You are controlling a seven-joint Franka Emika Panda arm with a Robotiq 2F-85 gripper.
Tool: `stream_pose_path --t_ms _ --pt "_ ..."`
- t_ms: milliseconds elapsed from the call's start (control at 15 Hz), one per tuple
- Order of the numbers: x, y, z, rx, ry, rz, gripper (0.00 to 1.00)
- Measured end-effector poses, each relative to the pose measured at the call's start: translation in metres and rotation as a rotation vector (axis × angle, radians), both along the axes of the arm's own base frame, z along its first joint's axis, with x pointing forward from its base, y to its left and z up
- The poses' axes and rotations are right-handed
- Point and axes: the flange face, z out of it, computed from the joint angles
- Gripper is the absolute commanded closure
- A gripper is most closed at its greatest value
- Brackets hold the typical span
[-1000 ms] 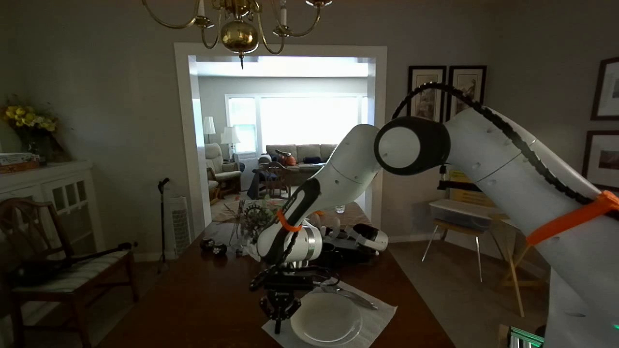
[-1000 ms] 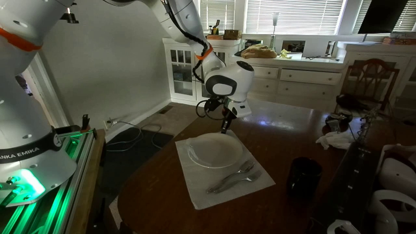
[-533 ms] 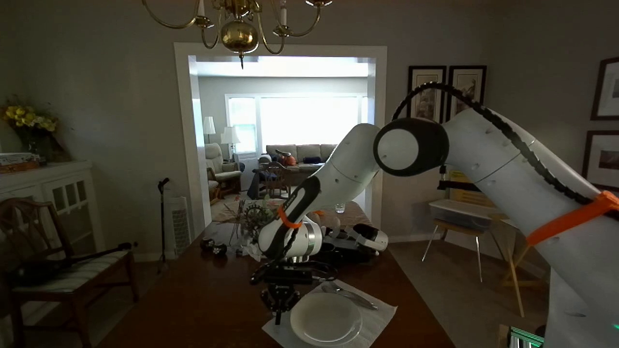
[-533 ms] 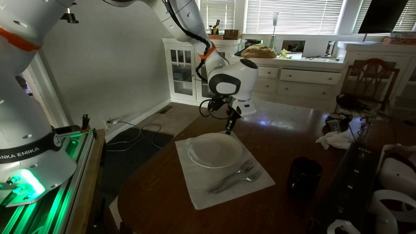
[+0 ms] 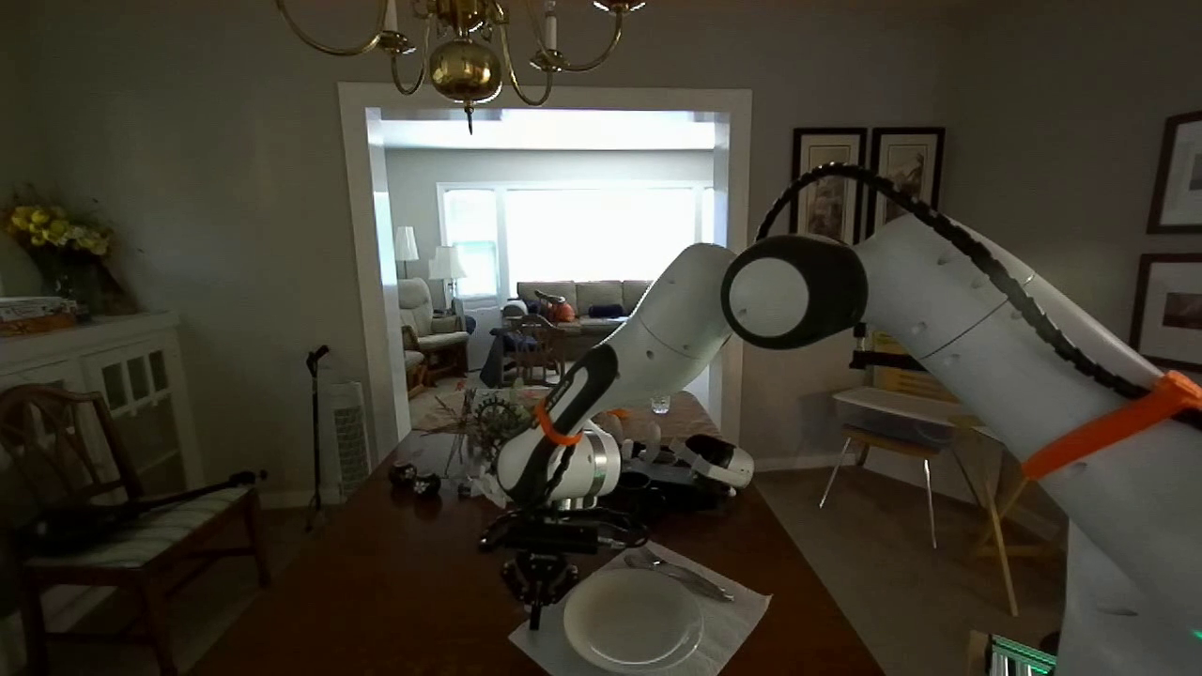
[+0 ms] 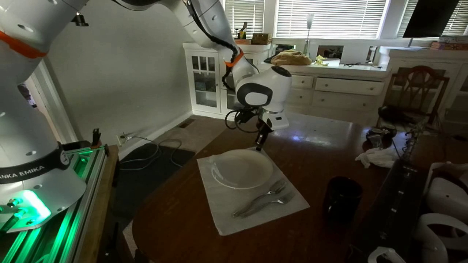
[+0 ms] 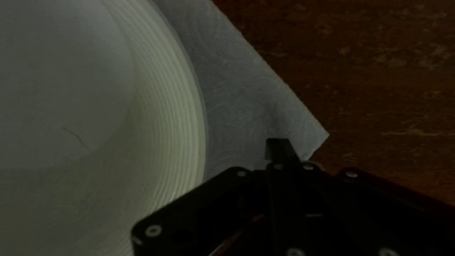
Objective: Move the white towel to the left.
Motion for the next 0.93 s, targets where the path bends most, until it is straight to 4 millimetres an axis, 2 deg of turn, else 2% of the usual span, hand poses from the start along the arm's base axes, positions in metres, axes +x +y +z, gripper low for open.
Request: stream_pose_path --t_ms 333,933 --pt "-0.0004 0.0094 0.0013 -0.019 0.011 -0.029 1.00" --pt "-0.0030 0.0076 -0.0047 -0.057 0.026 -0.047 1.00"
